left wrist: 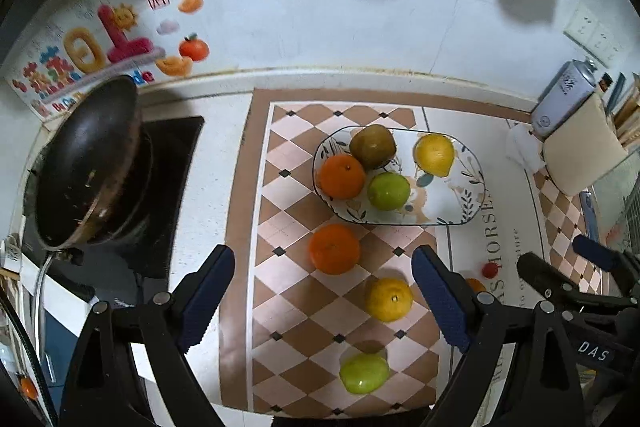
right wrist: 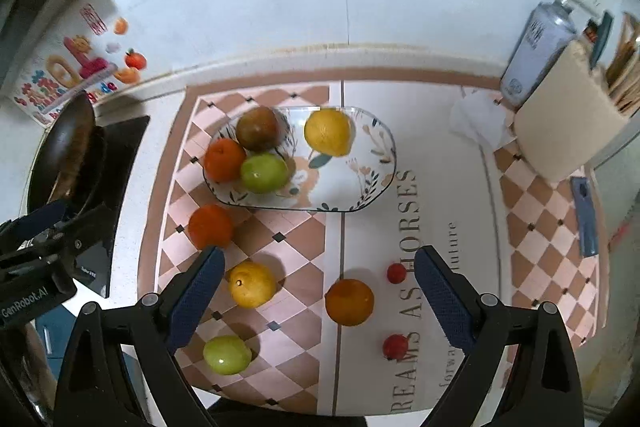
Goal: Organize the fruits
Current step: 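Lift both grippers away from the plate toward the remaining fruits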
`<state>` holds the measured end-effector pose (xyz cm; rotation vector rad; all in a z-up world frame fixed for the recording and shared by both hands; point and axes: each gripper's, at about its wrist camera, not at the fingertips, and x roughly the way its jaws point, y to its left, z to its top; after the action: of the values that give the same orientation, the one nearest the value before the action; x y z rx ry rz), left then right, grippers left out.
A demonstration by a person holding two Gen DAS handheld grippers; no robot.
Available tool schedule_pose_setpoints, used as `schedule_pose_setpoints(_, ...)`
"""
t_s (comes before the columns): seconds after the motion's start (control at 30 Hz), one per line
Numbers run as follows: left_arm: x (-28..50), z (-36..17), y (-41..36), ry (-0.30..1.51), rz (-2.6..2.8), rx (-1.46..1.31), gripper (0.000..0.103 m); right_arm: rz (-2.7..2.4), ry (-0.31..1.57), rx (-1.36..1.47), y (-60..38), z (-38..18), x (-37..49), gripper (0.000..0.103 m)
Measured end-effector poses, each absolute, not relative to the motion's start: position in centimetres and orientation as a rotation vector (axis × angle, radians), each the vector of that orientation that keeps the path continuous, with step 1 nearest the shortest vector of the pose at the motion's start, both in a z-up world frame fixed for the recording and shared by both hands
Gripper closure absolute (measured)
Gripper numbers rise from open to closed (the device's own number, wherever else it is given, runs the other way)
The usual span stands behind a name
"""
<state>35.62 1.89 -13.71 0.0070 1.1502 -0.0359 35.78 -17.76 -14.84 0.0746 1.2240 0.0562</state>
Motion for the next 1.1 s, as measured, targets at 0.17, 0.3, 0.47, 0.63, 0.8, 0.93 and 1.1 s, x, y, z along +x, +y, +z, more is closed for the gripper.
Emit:
schedule_pose_setpoints(0.17,33.1,-11.4,1.6,1.101,-0.051,0.027,0.012,0.058,1.175,0.077,-17.8,-12.0,33.6,0.005)
schedule_pose_setpoints(0.3,31.5,-9.9,1.5,1.067,-0.057,0.031,0.012,0.061,1.141,0.087,-18.1,-10.1,31.9,0.005)
schedule_pose_setpoints(0.47,30.1,-8.5,1.5,1.032,-0.056,0.023,0.012,0.057,1.109,0.09,-18.2,-8.3,30.0,0.005)
schedule_pose_setpoints(0.63,29.3,-7.9,1.3,1.015,-0.06,0.018,0.012,0.071,1.094,0.1,-18.0,-7.2,28.6,0.005)
schedule_pose_setpoints(0.8,29.3,-7.9,1.2,1.016,-0.056,0.01,0.012,0.073,1.091,0.123,-18.0,-6.9,28.4,0.005)
schedule_pose_setpoints(0.93,30.4,-8.8,1.1,1.041,-0.044,0.002,0.008,0.076,1.102,0.159,-18.7,-7.7,29.1,0.005)
schedule_pose_setpoints(1.1,32.8,-11.9,0.7,1.108,-0.023,0.016,0.0,0.063,1.164,0.242,-20.8,-11.5,31.0,0.005)
